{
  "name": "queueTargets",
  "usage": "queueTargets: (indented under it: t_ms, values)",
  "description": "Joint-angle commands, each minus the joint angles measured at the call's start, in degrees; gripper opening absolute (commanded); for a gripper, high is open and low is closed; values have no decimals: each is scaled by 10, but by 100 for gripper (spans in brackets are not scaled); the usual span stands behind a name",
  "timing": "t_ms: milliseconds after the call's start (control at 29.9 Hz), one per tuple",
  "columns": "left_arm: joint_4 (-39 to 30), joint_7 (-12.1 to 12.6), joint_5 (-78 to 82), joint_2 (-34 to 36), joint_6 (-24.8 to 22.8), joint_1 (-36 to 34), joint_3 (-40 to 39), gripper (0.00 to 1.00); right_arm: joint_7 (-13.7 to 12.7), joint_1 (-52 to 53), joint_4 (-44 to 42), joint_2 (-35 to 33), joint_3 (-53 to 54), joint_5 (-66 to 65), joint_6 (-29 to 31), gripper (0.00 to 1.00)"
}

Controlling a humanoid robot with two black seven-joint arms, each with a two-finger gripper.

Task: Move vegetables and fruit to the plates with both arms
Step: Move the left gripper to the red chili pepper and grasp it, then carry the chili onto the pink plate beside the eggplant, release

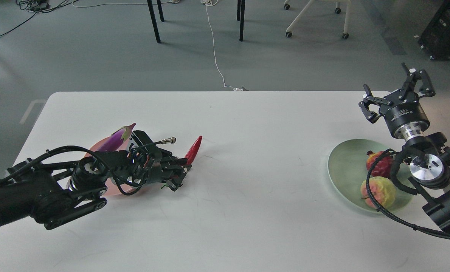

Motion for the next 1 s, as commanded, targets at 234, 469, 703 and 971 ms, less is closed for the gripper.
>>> queueTargets:
  t_ms: [234,469,703,971]
  values:
    - [-1,1,-1,5,0,3,-4,27,0,0,0,1,0,0,0,99]
    - [4,11,-1,4,1,9,-4,43,0,0,0,2,-1,0,0,99]
    - [4,20,-1,4,1,17,-9,50,0,0,0,4,-1,0,0,99]
    - [4,19,-1,3,2,26,-9,45,0,0,-1,3,-1,0,0,99]
